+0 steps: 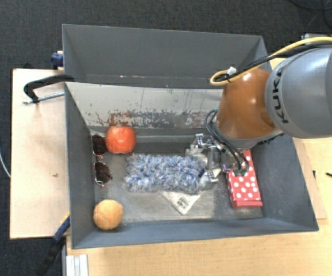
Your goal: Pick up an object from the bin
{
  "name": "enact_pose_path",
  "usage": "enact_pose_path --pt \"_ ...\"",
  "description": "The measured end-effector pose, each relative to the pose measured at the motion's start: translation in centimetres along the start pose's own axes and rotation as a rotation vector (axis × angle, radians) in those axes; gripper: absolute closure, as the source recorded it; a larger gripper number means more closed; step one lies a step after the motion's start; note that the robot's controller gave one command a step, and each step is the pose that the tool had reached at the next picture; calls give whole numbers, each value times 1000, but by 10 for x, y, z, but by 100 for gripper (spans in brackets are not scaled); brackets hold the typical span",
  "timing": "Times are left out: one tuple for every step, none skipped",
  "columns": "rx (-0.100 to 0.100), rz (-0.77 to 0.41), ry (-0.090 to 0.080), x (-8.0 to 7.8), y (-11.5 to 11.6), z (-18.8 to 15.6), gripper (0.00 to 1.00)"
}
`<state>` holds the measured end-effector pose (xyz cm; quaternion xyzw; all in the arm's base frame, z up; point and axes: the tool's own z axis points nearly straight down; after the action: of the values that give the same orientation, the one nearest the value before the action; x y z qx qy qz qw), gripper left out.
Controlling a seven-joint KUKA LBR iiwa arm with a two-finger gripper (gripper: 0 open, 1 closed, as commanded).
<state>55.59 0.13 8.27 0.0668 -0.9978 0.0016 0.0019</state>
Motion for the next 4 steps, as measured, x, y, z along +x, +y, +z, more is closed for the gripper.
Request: enact_pose_path --pt "15 -169 -30 8 48 1 100" --pt "15 -169 -30 8 48 1 100" --pt "-2 -188 26 -16 43 4 100" --pt "-4 -200 -4 -21 42 -42 100"
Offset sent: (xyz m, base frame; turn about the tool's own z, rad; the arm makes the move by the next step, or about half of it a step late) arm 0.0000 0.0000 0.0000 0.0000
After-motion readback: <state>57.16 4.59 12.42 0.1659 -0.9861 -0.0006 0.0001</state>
